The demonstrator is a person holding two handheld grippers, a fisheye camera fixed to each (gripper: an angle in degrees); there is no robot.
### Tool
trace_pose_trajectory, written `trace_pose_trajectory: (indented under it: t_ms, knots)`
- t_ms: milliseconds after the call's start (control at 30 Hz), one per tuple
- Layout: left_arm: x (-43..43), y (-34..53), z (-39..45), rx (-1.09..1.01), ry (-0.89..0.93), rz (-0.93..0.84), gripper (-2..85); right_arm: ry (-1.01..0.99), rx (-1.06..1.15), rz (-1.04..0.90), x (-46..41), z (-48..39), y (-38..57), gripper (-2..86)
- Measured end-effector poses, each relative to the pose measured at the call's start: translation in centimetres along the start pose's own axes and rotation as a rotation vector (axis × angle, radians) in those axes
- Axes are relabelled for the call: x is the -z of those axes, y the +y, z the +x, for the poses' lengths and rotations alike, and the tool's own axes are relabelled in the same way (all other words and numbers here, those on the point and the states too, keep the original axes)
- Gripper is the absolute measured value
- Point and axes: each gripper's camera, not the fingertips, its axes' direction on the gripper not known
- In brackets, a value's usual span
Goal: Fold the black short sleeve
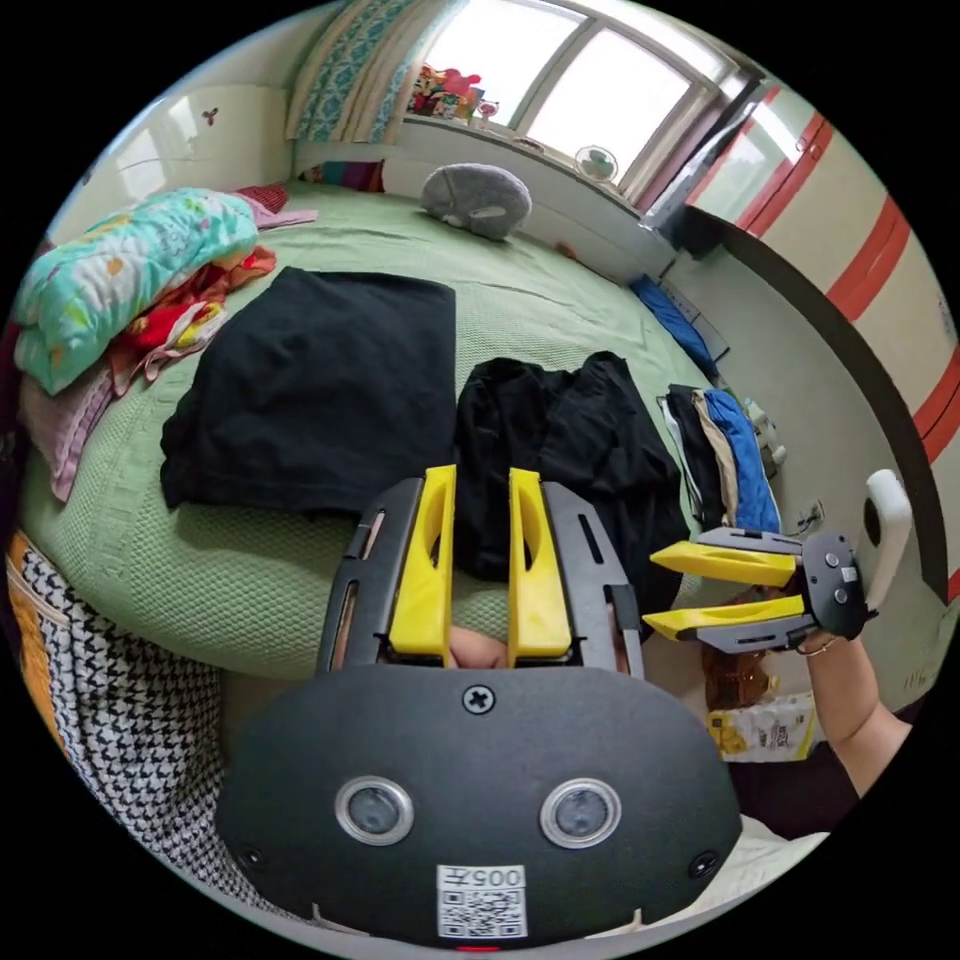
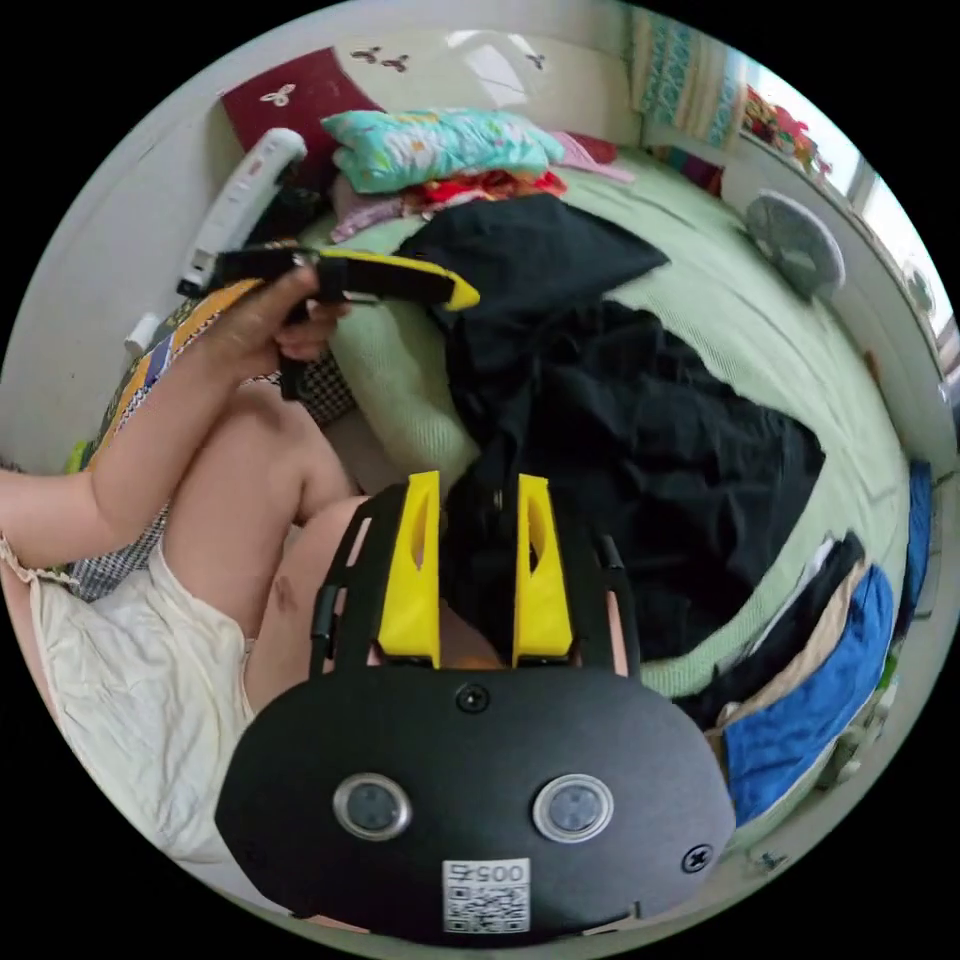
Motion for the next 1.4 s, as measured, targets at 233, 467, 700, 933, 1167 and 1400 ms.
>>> trace_pose_trajectory:
  t_ms: [233, 467, 700, 933, 1167, 1400]
  knots:
    - [0.6, 1.4, -2.7, 0.056, -0.057, 0.089, 8.0, 0.079, 0.085, -0.167, -8.8, -0.8, -6.2, 9.3]
    - [0.0, 1.9, -4.5, 0.071, -0.029, 0.030, 8.0, 0.064, 0.023, -0.177, -10.4, 1.2, -3.8, 0.7]
    - [-0.1, 2.4, -4.7, 0.077, 0.024, 0.050, 8.1, -0.151, -0.194, 0.135, -0.1, 5.9, -0.5, -0.5]
    - [0.2, 2.8, -5.6, 0.112, 0.052, 0.099, 8.1, 0.006, -0.290, 0.350, 6.9, 9.0, -6.9, -0.6]
    - [-1.2, 2.2, -6.3, 0.117, 0.067, 0.050, 9.3, 0.097, -0.549, 0.252, 5.6, 15.4, -15.3, 3.8]
    - [-3.3, 1.2, -5.1, 0.070, 0.061, -0.019, 12.7, 0.054, -0.415, 0.210, 2.6, 16.1, -6.9, 9.0]
